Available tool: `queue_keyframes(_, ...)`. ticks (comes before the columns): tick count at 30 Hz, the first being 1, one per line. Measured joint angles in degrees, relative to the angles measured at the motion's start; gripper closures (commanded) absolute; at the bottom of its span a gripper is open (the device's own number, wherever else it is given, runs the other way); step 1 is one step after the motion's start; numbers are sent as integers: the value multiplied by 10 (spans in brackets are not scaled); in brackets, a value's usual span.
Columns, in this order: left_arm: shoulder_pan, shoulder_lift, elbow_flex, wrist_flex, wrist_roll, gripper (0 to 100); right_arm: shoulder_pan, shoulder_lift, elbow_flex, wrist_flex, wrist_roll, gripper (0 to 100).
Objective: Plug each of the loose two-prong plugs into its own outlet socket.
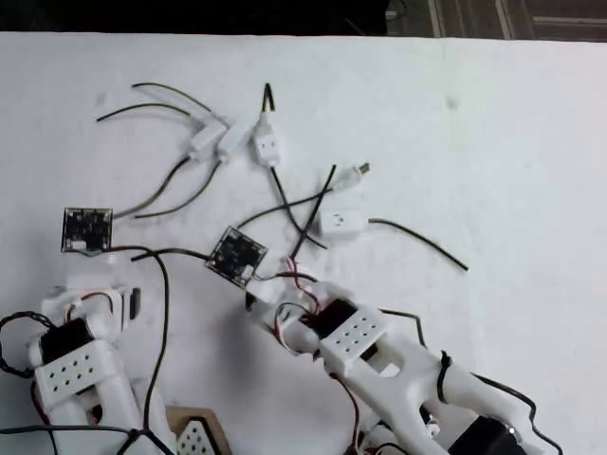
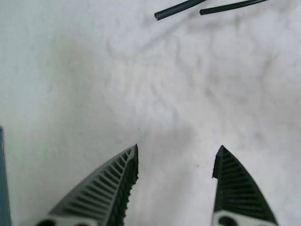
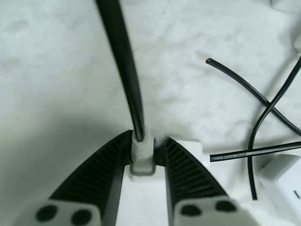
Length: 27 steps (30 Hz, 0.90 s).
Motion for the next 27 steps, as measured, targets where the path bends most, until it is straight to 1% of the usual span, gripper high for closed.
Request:
queue_keyframes(6,0,0,0,0,0,740,0,0,2,0,7,981)
queue_keyframes(12,0,0,0,0,0,740,1,-2,2,0,-33,981)
queue_keyframes(17,0,0,0,0,0,740,6,-43,14,5,-42,981)
queue_keyframes(21,0,0,0,0,0,740,8,-94,18,39,-81,981)
queue_keyframes(27,0,0,0,0,0,740,12,-138,20,69,-94,981)
